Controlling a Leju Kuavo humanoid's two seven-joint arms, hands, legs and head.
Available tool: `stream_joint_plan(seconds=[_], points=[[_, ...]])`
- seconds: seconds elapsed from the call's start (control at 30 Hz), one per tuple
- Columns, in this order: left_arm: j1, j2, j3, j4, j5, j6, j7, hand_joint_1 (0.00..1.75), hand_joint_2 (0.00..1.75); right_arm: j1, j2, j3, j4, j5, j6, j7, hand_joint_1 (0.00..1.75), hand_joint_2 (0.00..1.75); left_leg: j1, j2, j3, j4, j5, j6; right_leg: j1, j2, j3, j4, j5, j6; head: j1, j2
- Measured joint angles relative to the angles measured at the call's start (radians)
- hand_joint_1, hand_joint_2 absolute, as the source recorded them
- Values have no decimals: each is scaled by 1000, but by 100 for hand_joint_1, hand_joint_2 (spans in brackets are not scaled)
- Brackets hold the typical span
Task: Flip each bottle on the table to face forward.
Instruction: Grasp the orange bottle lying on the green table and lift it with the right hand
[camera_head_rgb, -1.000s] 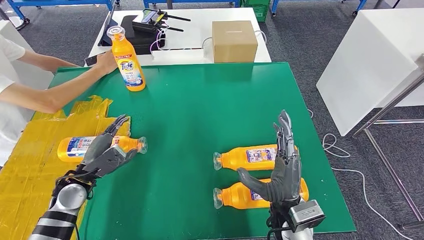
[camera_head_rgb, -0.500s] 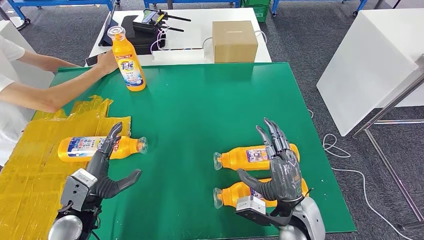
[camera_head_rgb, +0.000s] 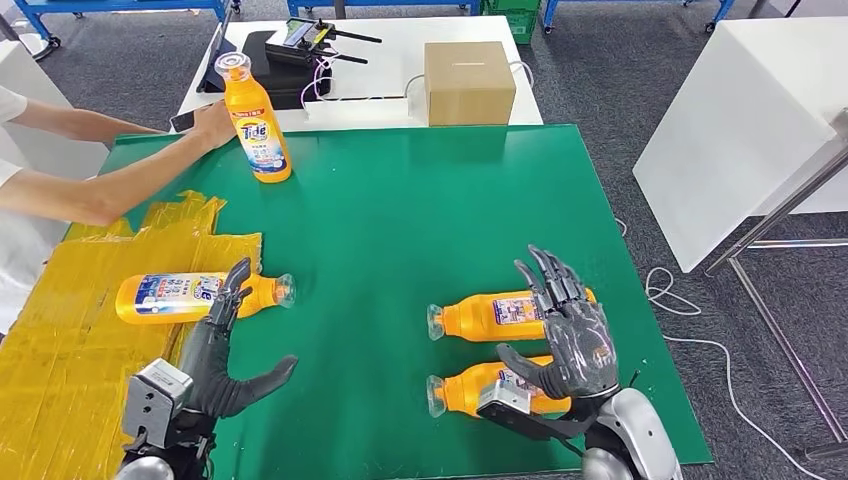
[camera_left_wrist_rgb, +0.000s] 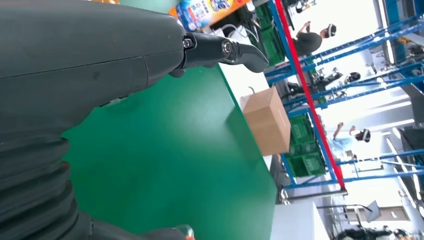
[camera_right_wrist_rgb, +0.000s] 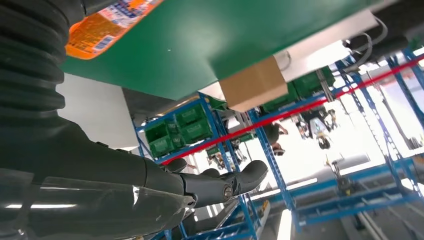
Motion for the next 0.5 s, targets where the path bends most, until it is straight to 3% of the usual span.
stream_joint_plan(seconds=[0.2,0.5], points=[[3,-3,-26,-1,2,-3,-6,0,175,-47,-74,-20,42,-34,80,16,0,175,0,0,0,0,0,0,0,0,0,0,0,0,0,0],[2,-6,-34,-1,2,-4,-7,0,175,-67,-109,-30,68,-40,94,18,0,175,0,0,0,0,0,0,0,0,0,0,0,0,0,0]])
